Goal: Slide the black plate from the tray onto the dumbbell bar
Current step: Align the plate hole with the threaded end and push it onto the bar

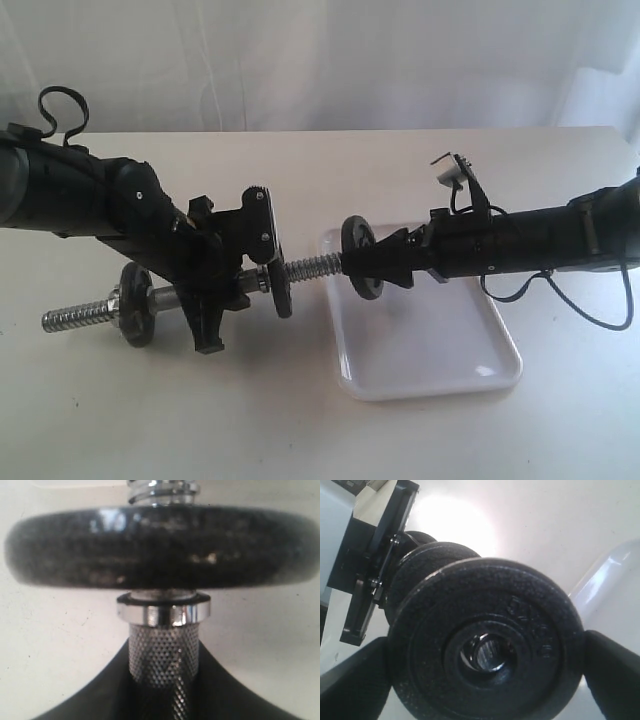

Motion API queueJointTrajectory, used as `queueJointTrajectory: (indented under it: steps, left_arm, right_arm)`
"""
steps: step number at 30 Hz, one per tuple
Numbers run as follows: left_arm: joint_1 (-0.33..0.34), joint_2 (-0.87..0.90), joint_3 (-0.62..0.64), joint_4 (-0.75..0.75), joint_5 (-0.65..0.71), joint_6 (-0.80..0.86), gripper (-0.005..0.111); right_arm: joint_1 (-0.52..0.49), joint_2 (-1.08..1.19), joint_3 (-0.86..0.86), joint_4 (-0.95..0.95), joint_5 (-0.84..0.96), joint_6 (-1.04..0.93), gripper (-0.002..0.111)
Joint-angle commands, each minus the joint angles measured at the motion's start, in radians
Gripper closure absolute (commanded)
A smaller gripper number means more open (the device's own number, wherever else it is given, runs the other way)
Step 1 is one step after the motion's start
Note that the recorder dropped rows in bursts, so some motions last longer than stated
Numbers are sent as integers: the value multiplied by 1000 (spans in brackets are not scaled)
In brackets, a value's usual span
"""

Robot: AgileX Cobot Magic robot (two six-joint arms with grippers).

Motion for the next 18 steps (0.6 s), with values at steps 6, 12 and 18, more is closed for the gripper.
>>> queueJointTrajectory:
  steps: [6, 12, 18]
  left_arm:
    - [-8, -53, -25, -41, -86, -8, 107]
    - [-8, -53, -25, -41, -96, -6, 107]
    - [-8, -53, -25, -44, -104, -11, 107]
  right_arm:
    - [25, -2, -11, 43, 90, -1, 108]
    - [45, -2, -18, 50, 90, -3, 108]
    - [50, -2, -18, 51, 90, -3, 108]
